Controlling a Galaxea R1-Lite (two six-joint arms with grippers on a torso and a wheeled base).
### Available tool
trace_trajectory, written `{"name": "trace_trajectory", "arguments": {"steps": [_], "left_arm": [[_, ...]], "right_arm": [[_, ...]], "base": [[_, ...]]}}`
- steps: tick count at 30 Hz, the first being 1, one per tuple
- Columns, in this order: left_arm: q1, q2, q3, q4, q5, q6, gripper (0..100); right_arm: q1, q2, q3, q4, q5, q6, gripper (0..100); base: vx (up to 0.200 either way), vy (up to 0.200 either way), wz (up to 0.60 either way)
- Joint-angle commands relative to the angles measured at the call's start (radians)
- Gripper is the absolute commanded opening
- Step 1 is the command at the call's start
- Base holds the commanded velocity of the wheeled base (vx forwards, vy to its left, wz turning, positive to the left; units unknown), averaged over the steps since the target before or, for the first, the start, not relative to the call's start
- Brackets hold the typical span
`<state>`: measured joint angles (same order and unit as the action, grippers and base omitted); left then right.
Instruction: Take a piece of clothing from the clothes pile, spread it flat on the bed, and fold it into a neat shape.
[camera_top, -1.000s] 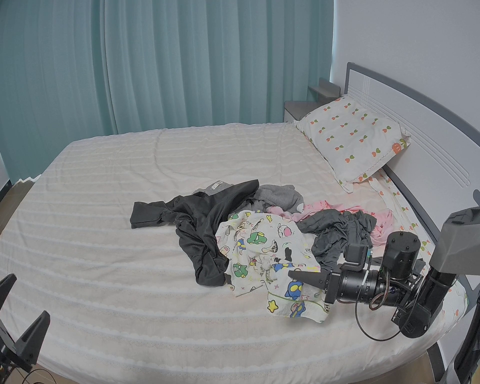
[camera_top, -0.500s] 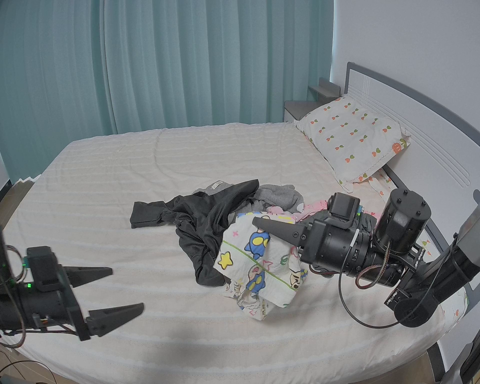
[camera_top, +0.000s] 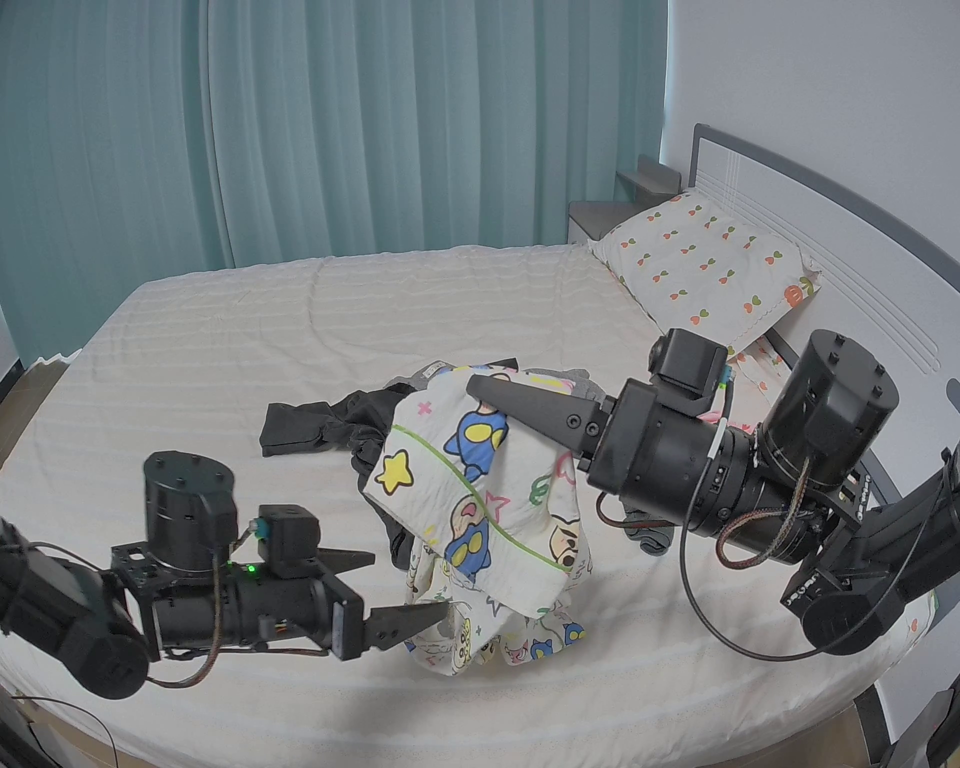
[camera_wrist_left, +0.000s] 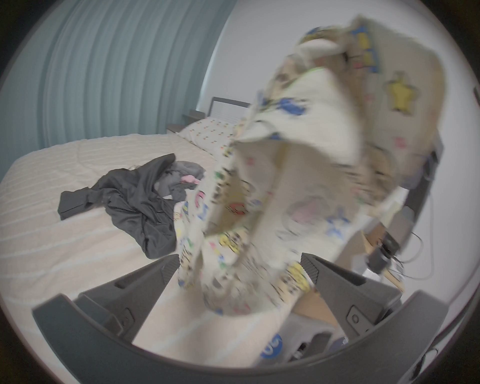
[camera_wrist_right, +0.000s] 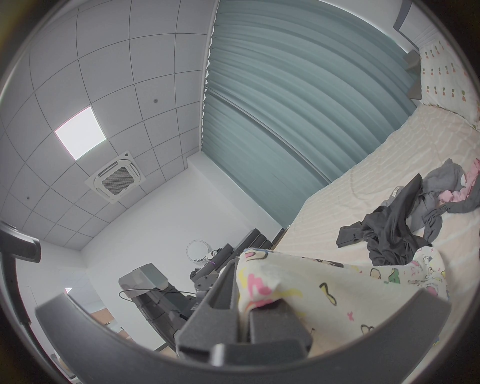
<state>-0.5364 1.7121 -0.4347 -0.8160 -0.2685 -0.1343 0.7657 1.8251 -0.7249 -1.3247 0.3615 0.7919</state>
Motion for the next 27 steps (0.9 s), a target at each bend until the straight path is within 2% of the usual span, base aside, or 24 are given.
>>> {"name": "trace_trajectory", "arguments": {"steps": [1,8,17,27], "left_arm": [[-0.037,0.188,-0.058,-0.126,0.100,-0.076,100],[-0.017,0.193,-0.041,-0.135,0.109,-0.085,100],[-0.020,0.273,-0.090,-0.152,0.107,-0.087,100],[-0.013,0.503,-0.329,-0.150,0.140,-0.088,100]], "right_arm": [[-0.057,-0.026,0.071,-0.005,0.004,0.003,0],[-0.103,-0.027,0.108,-0.005,0.042,0.007,0],[-0.075,-0.024,0.104,-0.005,0.042,0.007,0],[-0.060,-0.007,0.107,-0.005,0.042,0.006,0]], "base": [[0.000,0.000,0.00],[0.000,0.000,0.00],[0.000,0.000,0.00],[0.000,0.000,0.00]]}}
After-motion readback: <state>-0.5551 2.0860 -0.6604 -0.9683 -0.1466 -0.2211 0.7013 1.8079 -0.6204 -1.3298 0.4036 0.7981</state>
